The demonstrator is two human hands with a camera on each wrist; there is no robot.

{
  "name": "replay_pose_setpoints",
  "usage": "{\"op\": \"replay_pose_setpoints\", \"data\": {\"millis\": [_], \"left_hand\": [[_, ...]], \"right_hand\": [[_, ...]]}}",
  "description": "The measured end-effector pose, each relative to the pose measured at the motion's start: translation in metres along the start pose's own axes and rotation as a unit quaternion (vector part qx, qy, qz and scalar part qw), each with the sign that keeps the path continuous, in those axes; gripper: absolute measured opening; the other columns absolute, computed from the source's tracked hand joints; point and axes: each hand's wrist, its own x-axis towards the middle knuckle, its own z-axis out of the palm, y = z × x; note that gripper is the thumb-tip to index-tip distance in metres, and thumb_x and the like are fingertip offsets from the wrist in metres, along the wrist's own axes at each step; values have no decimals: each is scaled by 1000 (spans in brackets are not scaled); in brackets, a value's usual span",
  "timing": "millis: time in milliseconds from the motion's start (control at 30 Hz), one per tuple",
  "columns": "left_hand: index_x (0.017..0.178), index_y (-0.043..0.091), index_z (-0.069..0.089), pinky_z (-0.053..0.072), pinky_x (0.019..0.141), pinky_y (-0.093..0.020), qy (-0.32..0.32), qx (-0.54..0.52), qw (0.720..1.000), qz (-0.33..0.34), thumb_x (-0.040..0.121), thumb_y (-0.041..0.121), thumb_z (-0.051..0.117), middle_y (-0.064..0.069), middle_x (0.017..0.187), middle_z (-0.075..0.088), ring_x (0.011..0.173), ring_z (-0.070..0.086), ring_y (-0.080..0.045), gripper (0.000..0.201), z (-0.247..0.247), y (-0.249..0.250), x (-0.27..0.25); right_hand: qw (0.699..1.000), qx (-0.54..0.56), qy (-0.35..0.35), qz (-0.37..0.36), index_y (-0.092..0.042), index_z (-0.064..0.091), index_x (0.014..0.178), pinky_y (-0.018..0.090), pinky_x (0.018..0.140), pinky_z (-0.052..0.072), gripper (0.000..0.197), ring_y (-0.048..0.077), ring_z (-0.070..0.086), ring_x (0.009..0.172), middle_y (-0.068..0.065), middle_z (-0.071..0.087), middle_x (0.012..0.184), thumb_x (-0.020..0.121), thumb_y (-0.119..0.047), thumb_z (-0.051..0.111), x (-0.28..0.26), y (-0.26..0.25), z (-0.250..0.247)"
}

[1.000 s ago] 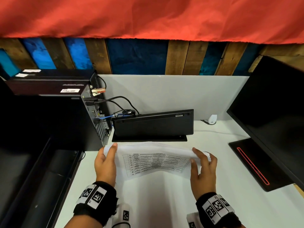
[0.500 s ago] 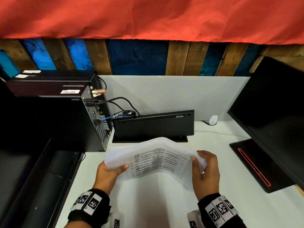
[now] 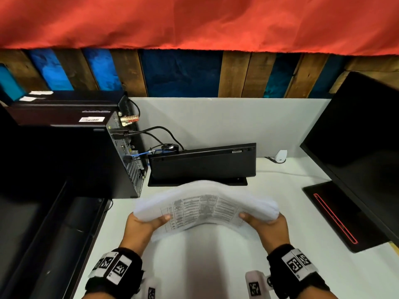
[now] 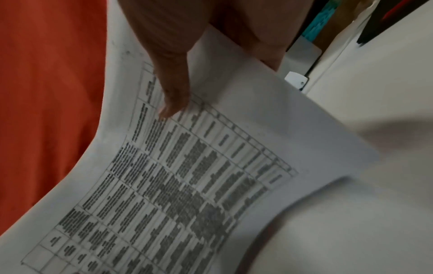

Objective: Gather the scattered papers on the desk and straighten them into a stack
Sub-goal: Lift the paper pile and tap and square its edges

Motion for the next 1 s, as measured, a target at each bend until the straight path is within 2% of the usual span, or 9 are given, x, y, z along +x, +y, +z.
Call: {"op": "replay_pose_setpoints", "data": {"millis": [67,133,267,433,567,667,767,867,1000], "left_hand": [[100,5,72,58,68,-31,11,5,1000,-8,69,-6,77,-11,97,76,94,72,-28,33,2,-2,-2],[96,8,73,56,83,-38,23,-10,1000,-15,75,-5,73,-10,95,77,97,71,-32,24,6,-3,-3],[97,14,73,53,90,-40,25,-23,999,11,81,1,69,-1,95,77,94,72,-21,21,16,11,-10],[108,12,69,58,79,-32,12,-20,999,48,71,0,78,-8,104,74,98,70,-24,40,17,16,-17],[108,21,64,56,69,-27,42,-37,996,66,56,24,90,-5,104,70,96,68,-22,58,17,14,-18],[106,23,63,55,79,-33,62,-65,994,59,55,50,79,-5,101,70,97,67,-25,60,21,17,-20],[106,24,65,52,87,-42,81,-89,992,36,65,58,72,-5,107,71,104,65,-27,53,20,20,-17],[126,19,56,50,72,-24,104,-108,989,4,84,43,64,-3,116,65,97,65,-12,49,19,23,-11],[106,7,60,48,48,-8,113,-101,988,9,95,26,53,3,85,65,69,65,-4,24,21,32,-13]], "right_hand": [[1000,-1,-1,14,-17,72,79,17,61,56,29,7,71,69,-9,76,73,60,1,85,-2,3,2],[1000,-1,-6,12,-18,73,78,20,63,54,20,11,72,72,-7,76,72,68,-3,81,-5,4,7],[999,30,13,-26,-18,74,89,17,69,55,19,8,72,83,-8,77,82,74,-7,77,-10,-10,16],[993,-39,55,-94,-33,49,127,8,85,47,65,-7,59,101,-17,62,107,74,-10,79,-15,-15,12],[969,-155,68,-179,-48,41,129,15,99,41,65,-9,39,116,-13,37,127,82,-15,71,-17,-11,9],[962,-197,52,-182,-47,57,116,40,95,52,38,-6,38,115,-19,31,130,88,-22,63,-19,-9,11],[964,-201,54,-163,-45,53,120,42,95,51,38,-3,43,111,-9,33,133,89,-25,61,-20,-8,13],[953,-230,53,-190,-46,53,118,40,89,55,37,-8,44,108,-10,32,133,87,-27,63,-24,-7,14],[957,-233,76,-155,-45,47,128,31,97,47,57,7,45,111,-6,36,128,81,-23,71,-22,-4,10]]}}
